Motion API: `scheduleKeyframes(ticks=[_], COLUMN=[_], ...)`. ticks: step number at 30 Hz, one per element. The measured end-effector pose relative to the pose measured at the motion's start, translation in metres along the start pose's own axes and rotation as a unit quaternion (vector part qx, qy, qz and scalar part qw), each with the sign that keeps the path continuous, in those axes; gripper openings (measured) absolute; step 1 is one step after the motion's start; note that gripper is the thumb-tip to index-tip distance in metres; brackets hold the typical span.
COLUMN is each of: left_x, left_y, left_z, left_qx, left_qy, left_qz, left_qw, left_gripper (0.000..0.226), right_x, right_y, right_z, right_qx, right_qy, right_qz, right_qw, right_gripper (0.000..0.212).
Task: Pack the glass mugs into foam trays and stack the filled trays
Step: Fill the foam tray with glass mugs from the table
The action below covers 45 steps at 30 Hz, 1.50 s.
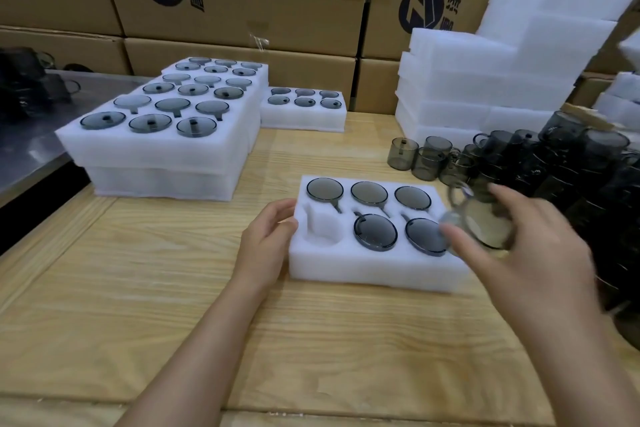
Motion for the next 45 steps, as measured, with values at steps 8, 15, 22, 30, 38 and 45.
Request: scheduleKeyframes(ticks=[8, 15, 22, 30, 38, 45], left_x=[0.0, 0.003, 0.004, 0.003, -0.012, -0.036], left_y=[-0.001, 0.001, 0.002, 0.002, -0.021, -0.034], left_z=[0.002, 0.003, 0.003, 0.002, -0.008, -0.018], left_qx=[0.007, 0.004, 0.001, 0.0, 0.108, 0.085], left_qy=[-0.017, -0.011, -0.019, -0.026, -0.075, -0.152], left_qz=[-0.008, 0.001, -0.008, -0.03, 0.121, 0.453], left_qw=[1.0, 1.0, 1.0, 0.999, 0.984, 0.874], left_gripper=[0.034, 0.034, 0.039, 0.038, 0.048, 0.064], right_x=[0.094, 0.099, 0.109, 0.106, 0.096, 0.098], right_y=[-0.095, -0.12, -0.127, -0.142, -0.155, -0.145], right_z=[0.037, 0.04, 0.035, 0.02, 0.009, -0.001], right_qx=[0.169, 0.187, 0.189, 0.21, 0.296, 0.183], right_qy=[0.117, 0.111, 0.127, 0.163, 0.209, 0.246], right_qz=[0.156, 0.062, -0.062, -0.174, -0.161, -0.198], right_qw=[0.966, 0.974, 0.972, 0.948, 0.918, 0.931], right_gripper=[0.061, 0.054, 0.057, 0.083, 0.088, 0.076])
Point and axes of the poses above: each hand's wrist, its own z-axis towards the middle knuckle, its own y-axis out of the back of the hand, x = y × z, the point moved 7 cm from there along z, towards the middle knuckle, and after that the axes turned 12 degrees about x, right-handed, at the moved point
